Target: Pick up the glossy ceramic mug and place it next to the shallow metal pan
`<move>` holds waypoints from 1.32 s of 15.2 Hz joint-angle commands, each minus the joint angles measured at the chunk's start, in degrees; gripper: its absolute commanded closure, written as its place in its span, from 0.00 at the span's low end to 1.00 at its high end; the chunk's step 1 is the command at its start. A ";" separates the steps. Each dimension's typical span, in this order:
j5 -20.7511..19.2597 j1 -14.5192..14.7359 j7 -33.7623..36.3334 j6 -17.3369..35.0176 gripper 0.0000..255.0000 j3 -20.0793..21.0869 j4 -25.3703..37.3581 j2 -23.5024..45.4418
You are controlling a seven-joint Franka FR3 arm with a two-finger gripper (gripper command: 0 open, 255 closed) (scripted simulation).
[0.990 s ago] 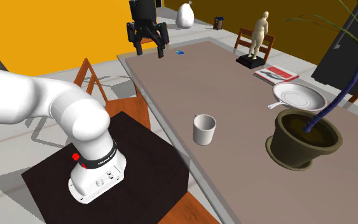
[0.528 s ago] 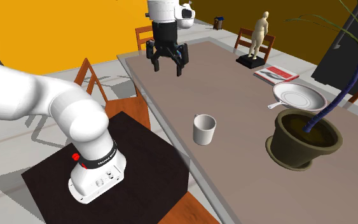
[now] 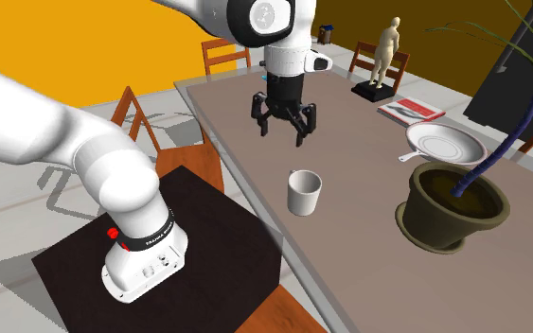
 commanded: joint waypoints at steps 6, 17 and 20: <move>1.00 -0.18 -10.07 10.81 0.00 -9.92 2.86 13.26; 8.19 1.23 -20.42 22.07 0.00 -16.76 4.64 27.59; 8.84 1.34 -20.93 23.46 0.00 -16.94 4.14 28.62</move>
